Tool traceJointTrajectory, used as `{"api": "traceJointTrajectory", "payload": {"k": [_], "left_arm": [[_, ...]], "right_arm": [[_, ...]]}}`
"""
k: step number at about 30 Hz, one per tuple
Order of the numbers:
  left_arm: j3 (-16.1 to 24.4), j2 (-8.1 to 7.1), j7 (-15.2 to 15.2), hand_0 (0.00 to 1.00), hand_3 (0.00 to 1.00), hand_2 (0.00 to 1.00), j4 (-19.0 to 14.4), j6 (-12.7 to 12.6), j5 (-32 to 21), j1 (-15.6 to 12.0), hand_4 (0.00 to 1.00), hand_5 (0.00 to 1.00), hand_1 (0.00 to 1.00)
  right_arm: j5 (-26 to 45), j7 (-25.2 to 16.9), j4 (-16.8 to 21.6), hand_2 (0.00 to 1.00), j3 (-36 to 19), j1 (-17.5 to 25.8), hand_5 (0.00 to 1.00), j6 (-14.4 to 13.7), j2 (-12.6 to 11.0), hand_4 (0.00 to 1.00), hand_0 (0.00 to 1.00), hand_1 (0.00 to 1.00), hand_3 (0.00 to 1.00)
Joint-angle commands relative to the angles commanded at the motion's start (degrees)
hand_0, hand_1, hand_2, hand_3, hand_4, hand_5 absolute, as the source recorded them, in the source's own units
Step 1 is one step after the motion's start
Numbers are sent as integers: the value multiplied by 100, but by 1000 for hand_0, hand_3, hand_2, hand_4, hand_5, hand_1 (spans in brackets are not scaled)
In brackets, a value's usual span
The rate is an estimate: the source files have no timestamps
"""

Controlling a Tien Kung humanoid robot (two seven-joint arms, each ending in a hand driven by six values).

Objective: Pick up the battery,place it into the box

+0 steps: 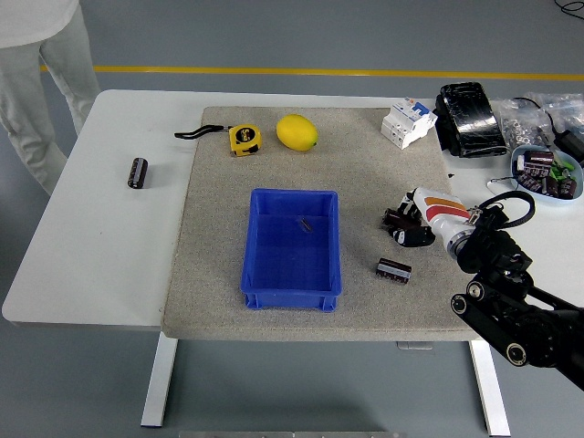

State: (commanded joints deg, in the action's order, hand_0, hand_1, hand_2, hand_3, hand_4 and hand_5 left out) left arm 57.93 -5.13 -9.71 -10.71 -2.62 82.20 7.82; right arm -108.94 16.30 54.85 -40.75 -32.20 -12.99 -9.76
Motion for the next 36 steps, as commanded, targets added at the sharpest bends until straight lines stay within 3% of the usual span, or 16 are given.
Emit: {"api": "traceJointTrajectory", "payload": {"k": [9, 26, 27, 32, 33, 36], "left_arm": [[-34, -8, 16, 619, 707, 626, 4, 1, -33, 6, 726, 718, 581], [-53, -19, 10, 617, 702, 625, 6, -6, -58, 13, 727, 717, 576], [-52, -18, 10, 618, 703, 625, 7, -7, -58, 14, 727, 717, 577], [-45, -15, 12, 618, 703, 625, 9, -10, -46, 24, 727, 717, 577], [-43, -15, 12, 619, 703, 625, 9, -10, -43, 25, 728, 718, 578], [-26, -13, 14, 619, 703, 625, 12, -13, -21, 31, 728, 718, 578]], "right_arm": [[-66, -34, 45, 425, -11, -13, 2, -2, 0, 709, 467, 397, 448], [-101, -18, 31, 431, 26, -41, 2, 128, -10, 706, 466, 406, 450], [-97, -16, 24, 429, 25, -41, 2, 127, -7, 742, 427, 400, 445], [-93, -8, -20, 429, -1, -65, 2, 121, 12, 742, 427, 400, 445], [-87, -8, -21, 390, -3, -69, 2, 126, 11, 863, 306, 327, 429], [-54, -7, -23, 390, -4, -82, 2, 158, -2, 863, 306, 327, 429]]}}
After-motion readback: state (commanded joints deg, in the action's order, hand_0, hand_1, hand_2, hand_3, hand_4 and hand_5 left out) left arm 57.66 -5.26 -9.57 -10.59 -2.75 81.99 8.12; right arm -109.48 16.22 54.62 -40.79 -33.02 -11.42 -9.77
